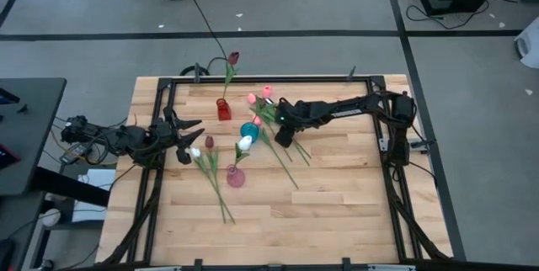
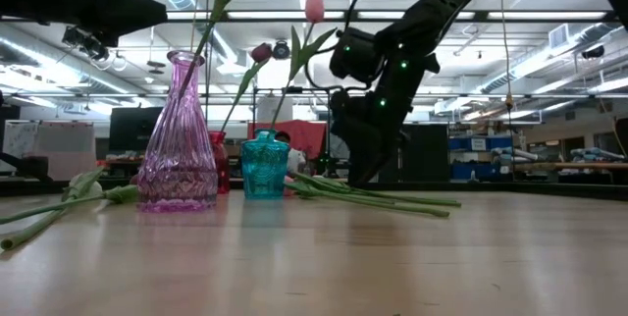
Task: Sort flowers into vase by color
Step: Put the right white tulip into the pink vase, then put the top red tulip into the red vase
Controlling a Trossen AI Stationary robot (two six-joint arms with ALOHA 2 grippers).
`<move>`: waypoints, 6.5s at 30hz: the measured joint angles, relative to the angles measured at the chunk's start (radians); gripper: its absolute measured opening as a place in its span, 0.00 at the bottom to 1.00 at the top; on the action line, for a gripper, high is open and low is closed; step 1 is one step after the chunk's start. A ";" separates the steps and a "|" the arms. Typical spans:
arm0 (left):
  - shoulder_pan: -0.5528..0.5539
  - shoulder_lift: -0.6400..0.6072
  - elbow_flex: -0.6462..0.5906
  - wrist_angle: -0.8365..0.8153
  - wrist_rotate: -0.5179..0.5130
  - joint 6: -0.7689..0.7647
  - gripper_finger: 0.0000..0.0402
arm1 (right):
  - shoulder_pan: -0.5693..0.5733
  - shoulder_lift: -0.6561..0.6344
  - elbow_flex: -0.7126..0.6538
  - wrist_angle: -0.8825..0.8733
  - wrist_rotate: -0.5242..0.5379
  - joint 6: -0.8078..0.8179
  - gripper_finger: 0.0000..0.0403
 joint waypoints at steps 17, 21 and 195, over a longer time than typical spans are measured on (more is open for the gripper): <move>0.000 0.000 0.000 -0.004 -0.007 -0.003 0.34 | -0.012 0.015 -0.004 -0.021 -0.043 -0.009 0.02; 0.000 0.000 0.000 -0.005 -0.007 -0.004 0.34 | -0.015 -0.018 -0.005 -0.045 -0.048 -0.010 0.02; 0.000 0.000 0.000 0.023 -0.008 -0.020 0.34 | -0.054 -0.007 -0.151 0.250 -0.121 -0.166 0.32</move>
